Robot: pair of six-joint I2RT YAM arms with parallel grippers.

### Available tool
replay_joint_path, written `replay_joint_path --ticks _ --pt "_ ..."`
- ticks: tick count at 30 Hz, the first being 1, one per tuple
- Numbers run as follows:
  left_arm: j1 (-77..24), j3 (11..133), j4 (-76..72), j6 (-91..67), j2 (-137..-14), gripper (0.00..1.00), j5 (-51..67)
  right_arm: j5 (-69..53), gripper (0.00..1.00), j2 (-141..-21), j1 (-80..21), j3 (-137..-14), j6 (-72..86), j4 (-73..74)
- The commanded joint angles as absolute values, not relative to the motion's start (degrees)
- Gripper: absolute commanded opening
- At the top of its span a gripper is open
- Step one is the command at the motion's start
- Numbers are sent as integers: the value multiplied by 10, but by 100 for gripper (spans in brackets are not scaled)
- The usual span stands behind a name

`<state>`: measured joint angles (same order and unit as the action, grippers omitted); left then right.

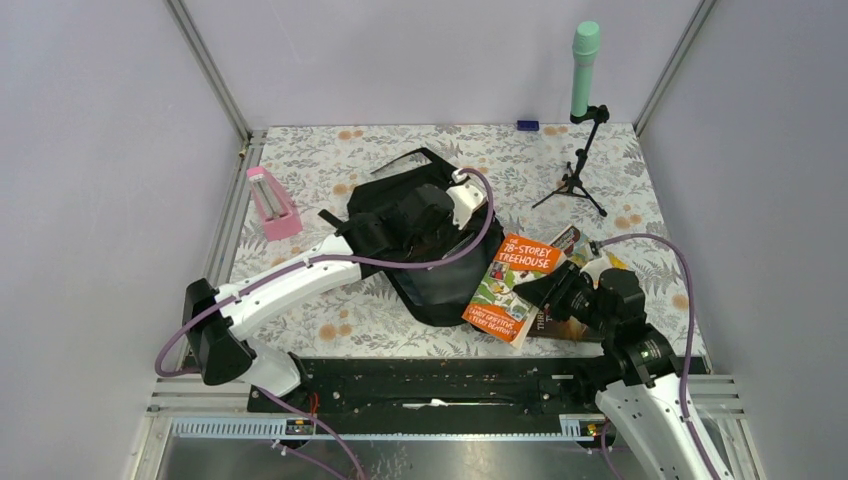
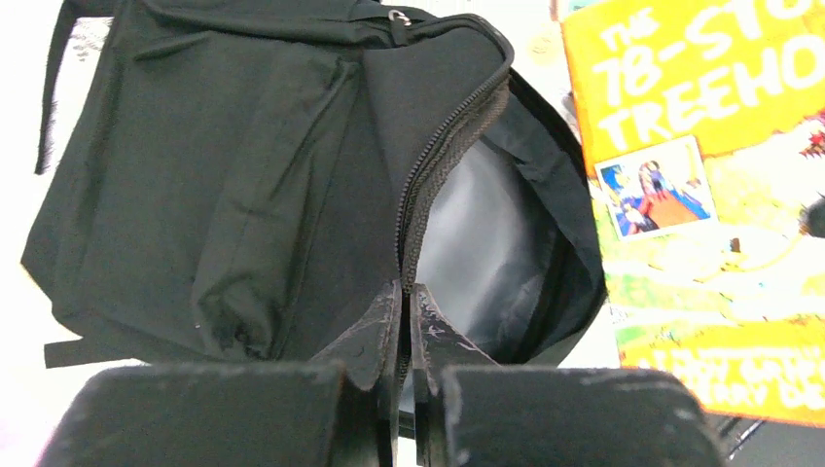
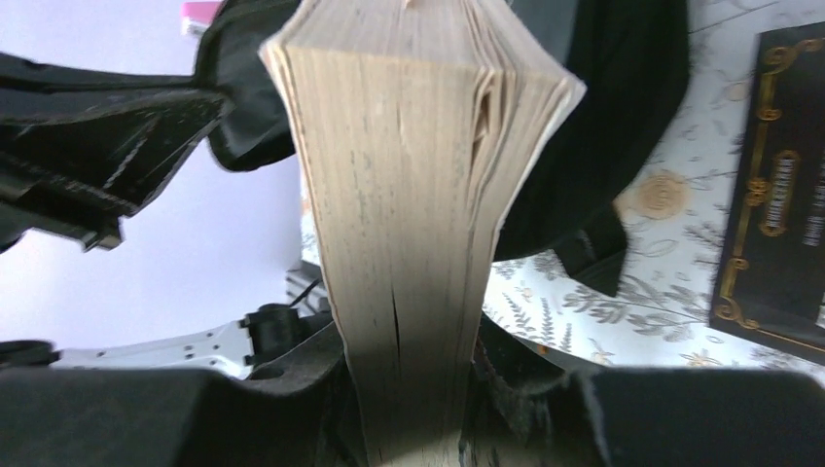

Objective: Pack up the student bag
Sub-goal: Place the book in the student bag.

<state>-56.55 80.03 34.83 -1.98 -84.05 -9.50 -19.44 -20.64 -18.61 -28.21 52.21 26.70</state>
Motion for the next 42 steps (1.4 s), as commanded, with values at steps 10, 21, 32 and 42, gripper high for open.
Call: replay_joint_path --ticks 10,21,32,42 --pt "-561 758 234 -58 -754 0 -118 -228 0 -251 -253 -219 682 8" --pt "-554 748 232 -67 -729 0 -17 -64 0 -384 -307 -169 790 -175" --pt "-553 755 254 -73 -731 0 44 85 0 -540 -327 -210 818 -346" --pt "-549 759 264 -67 -733 0 36 193 0 -729 -400 -270 793 -431"
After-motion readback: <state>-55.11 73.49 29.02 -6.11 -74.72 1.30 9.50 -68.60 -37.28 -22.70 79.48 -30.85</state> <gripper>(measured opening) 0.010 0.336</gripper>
